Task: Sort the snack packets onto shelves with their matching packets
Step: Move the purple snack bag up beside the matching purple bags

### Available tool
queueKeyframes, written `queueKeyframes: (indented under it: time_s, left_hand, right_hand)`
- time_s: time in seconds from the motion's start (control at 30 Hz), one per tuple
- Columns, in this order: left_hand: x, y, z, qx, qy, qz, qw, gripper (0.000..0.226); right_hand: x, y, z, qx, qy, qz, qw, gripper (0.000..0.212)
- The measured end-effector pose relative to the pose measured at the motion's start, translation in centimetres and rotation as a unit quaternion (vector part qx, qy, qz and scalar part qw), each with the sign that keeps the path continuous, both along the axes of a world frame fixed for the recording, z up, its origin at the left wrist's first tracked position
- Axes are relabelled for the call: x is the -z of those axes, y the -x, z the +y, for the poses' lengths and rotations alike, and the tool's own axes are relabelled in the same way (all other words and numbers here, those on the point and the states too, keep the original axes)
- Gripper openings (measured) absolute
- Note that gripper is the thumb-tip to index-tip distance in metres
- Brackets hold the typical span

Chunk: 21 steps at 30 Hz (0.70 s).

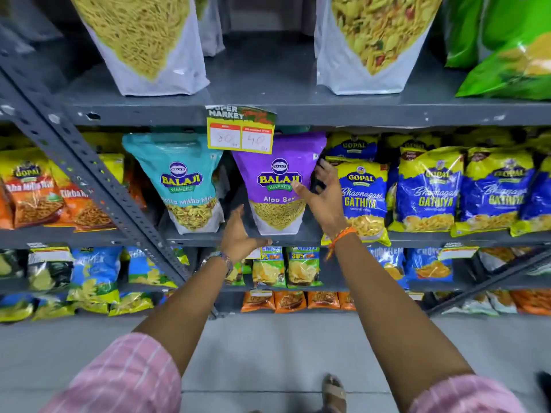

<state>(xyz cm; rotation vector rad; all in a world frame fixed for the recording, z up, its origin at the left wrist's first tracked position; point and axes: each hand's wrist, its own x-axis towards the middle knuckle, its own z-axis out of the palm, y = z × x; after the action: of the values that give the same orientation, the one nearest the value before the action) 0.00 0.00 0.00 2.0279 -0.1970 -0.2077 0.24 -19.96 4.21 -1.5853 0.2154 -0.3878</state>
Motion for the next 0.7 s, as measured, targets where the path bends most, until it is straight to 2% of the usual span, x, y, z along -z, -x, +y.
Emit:
queueKeyframes:
  time_s: [0.23, 0.43, 0.57, 0.7]
  left_hand:
    - [3.4, -3.6, -0.6, -0.025, 0.031, 0.002, 0.999, 0.098]
    - [6.8, -5.6, -1.1, -0.043, 0.069, -0.008, 0.997, 0.106]
    - [6.0, -5.1, -1.5, -0.073, 0.042, -0.011, 0.996, 0.084]
    - [5.9, -4.4, -1.4, -0.073, 0.015, -0.02, 0.997, 0.082]
  right_hand:
    - [1.5, -3.5, -0.6, -0.065, 0.02, 0.027, 0.997, 0.073]
    - [2.2, -4.5, -0.7, -0.066, 0.01, 0.018, 0.998, 0.062]
    - [2.3, -4.3, -0.8, -0.066, 0.0, 0.015, 0.998, 0.059]
    - [2.3, -3.3, -0.9, -0.061, -0.007, 0.021, 0.998, 0.056]
